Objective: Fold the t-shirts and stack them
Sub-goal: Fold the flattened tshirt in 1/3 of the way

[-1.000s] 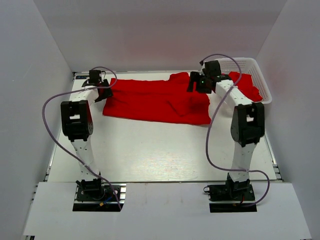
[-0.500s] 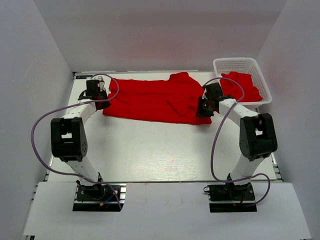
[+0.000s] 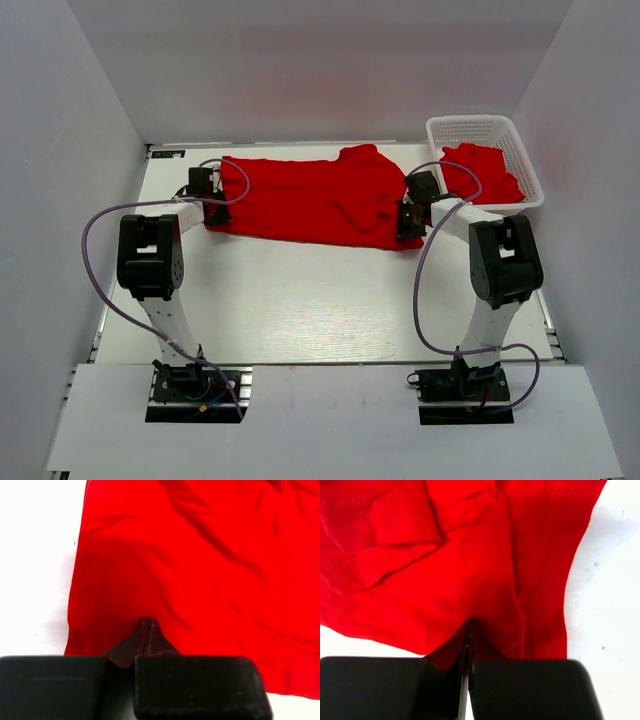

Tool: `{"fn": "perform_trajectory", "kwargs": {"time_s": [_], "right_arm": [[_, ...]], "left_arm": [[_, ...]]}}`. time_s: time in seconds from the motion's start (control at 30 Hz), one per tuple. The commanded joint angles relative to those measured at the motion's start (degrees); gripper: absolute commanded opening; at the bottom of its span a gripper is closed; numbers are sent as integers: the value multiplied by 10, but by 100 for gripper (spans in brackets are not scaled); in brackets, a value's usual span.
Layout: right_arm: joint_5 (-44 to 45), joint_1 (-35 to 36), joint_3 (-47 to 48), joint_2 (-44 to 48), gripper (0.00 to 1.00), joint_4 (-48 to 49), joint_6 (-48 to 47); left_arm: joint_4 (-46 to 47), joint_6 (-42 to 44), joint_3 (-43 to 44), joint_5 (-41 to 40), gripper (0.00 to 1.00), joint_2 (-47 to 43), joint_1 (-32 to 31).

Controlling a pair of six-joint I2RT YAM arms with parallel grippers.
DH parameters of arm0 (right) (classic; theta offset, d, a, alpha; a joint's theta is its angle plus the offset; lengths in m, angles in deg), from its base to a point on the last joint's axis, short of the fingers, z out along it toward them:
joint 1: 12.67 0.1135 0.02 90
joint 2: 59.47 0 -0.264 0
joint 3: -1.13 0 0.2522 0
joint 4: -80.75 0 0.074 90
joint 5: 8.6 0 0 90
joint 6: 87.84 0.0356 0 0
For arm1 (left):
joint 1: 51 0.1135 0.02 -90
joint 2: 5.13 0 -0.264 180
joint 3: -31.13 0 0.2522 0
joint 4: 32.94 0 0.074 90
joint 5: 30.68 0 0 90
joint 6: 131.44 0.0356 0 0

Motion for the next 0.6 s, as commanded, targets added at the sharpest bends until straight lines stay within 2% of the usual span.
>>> {"fn": "perform_trajectory", "kwargs": {"time_s": [0.0, 0.23, 0.43, 0.57], "right_arm": [[26, -2, -1, -5, 0, 0, -6], [16, -1, -66, 9, 0, 1, 4], [17, 0, -153, 69, 0, 11, 25], [-18, 2, -203, 106, 0, 16, 37]], "left_arm": [[-30, 1, 9, -29, 0, 7, -8], [-145, -25, 19, -68, 0, 3, -8], [-177, -52, -72, -68, 0, -78, -14], [-190, -88, -137, -68, 0, -135, -14]]}}
